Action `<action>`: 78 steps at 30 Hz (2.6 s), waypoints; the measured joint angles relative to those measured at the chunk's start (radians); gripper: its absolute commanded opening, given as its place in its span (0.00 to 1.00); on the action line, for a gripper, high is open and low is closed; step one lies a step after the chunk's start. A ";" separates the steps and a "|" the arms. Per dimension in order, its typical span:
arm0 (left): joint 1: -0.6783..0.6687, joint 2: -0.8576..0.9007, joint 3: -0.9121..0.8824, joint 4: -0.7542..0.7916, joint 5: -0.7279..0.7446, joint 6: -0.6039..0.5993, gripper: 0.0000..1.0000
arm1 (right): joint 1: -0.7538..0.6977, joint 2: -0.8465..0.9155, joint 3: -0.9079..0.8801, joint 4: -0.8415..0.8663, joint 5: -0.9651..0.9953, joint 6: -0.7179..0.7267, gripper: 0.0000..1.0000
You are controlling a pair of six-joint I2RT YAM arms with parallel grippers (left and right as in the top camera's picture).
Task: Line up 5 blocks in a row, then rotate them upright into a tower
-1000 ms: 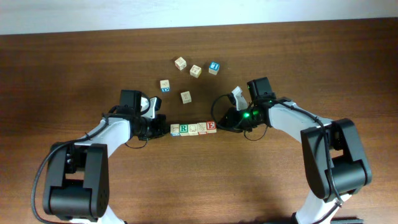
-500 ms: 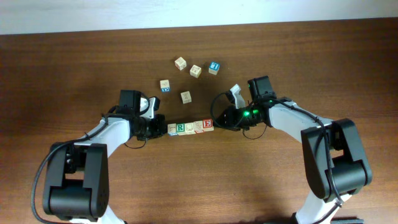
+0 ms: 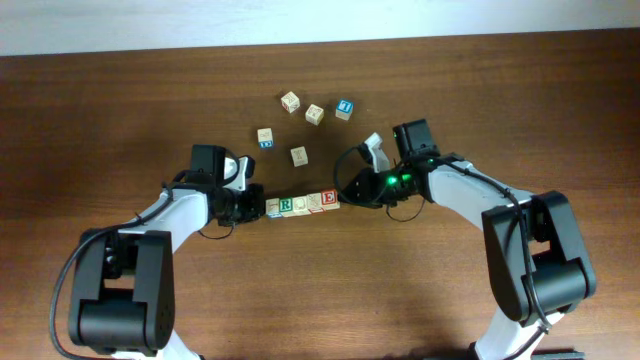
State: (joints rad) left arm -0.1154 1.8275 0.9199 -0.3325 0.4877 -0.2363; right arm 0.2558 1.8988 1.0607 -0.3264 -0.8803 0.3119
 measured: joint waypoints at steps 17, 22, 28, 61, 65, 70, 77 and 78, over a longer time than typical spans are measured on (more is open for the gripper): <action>0.009 0.000 0.000 0.001 -0.010 0.000 0.00 | 0.060 -0.019 0.089 -0.108 0.135 -0.004 0.04; 0.010 0.000 0.000 0.001 -0.010 0.000 0.00 | 0.065 -0.019 0.089 -0.108 0.151 -0.006 0.04; 0.013 0.000 0.000 0.001 -0.012 0.000 0.00 | 0.074 -0.021 0.097 -0.109 0.162 -0.009 0.04; 0.027 -0.001 0.000 0.001 -0.018 0.000 0.00 | 0.089 -0.027 0.128 -0.086 0.116 -0.033 0.04; 0.027 -0.001 0.000 0.001 -0.019 -0.001 0.00 | 0.093 -0.044 0.142 -0.062 0.031 -0.032 0.04; 0.024 -0.001 0.000 0.008 -0.011 -0.004 0.00 | 0.158 -0.060 0.163 -0.044 -0.112 -0.032 0.05; -0.024 0.000 0.000 0.019 0.096 -0.011 0.00 | 0.229 -0.059 0.164 -0.049 -0.193 -0.032 0.04; -0.024 0.000 0.000 0.019 0.102 -0.012 0.00 | 0.229 -0.059 0.164 -0.049 -0.193 -0.032 0.04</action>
State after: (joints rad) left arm -0.1390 1.8271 0.9203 -0.3134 0.5896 -0.2481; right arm 0.4850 1.8400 1.2247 -0.3752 -1.0733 0.2798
